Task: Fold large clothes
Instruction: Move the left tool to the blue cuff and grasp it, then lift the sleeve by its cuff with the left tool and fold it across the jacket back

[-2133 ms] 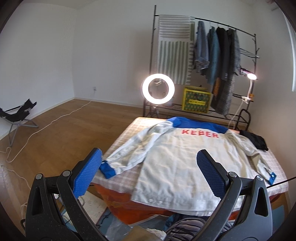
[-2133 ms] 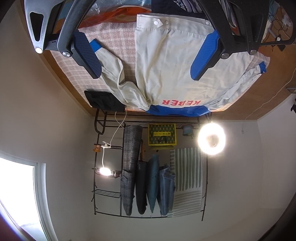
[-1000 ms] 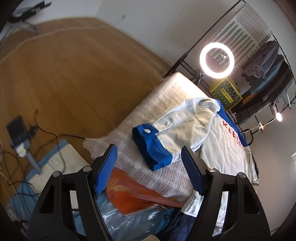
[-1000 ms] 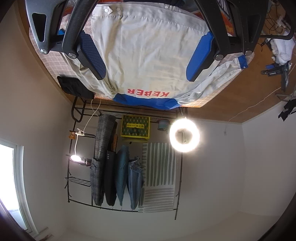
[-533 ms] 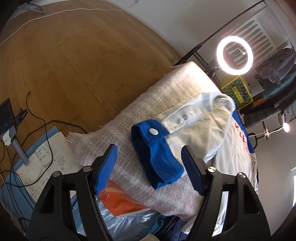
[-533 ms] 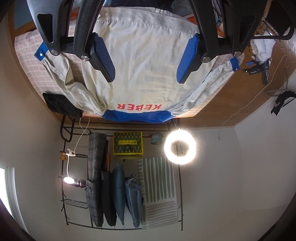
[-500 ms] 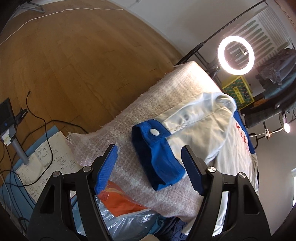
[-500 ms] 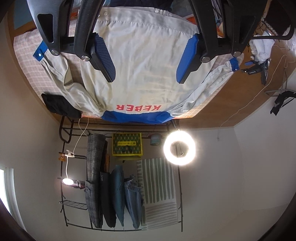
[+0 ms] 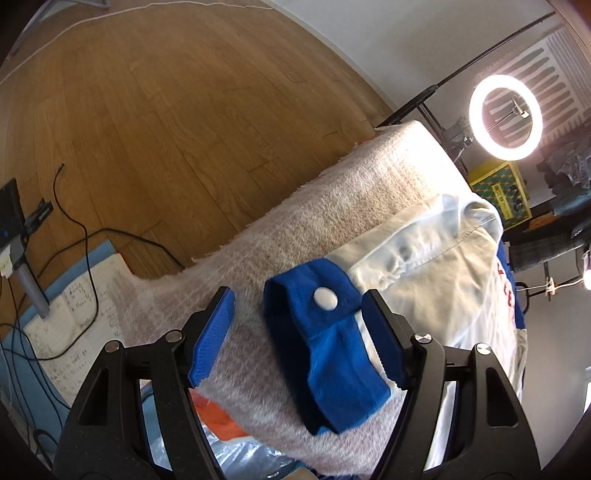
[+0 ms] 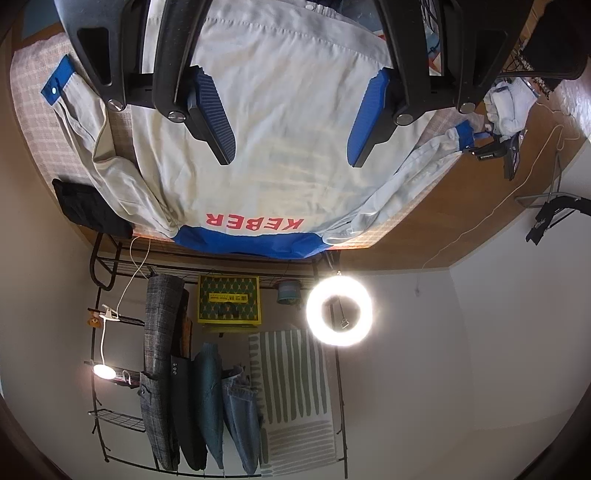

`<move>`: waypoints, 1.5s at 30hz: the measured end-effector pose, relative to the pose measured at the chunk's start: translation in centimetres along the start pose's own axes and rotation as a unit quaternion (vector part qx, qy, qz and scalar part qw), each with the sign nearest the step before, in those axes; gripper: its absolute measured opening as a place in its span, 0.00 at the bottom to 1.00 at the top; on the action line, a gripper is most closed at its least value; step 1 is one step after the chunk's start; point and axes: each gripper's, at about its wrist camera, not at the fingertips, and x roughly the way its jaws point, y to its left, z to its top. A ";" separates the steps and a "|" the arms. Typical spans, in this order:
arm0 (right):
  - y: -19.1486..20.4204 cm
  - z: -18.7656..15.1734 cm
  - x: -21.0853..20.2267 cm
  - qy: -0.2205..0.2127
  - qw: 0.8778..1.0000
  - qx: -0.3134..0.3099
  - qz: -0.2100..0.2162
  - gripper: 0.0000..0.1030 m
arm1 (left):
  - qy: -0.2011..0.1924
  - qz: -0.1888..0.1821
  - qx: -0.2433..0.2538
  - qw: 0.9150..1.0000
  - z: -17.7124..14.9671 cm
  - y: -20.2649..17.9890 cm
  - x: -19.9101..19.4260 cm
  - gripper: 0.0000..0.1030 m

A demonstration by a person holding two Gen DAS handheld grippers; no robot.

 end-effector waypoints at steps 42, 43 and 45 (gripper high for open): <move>-1.7 0.5 19.9 0.123 0.974 0.072 0.175 0.37 | -0.087 -0.074 0.477 0.872 -23.1 -21.5 -13.7 0.07; -1.8 0.4 20.6 0.128 0.972 0.081 0.180 0.37 | -0.084 -0.071 0.485 0.868 -23.9 -21.5 -13.5 0.07; -1.8 0.2 21.6 0.136 0.968 0.092 0.191 0.38 | -0.070 -0.070 0.494 0.864 -25.3 -21.4 -13.2 0.07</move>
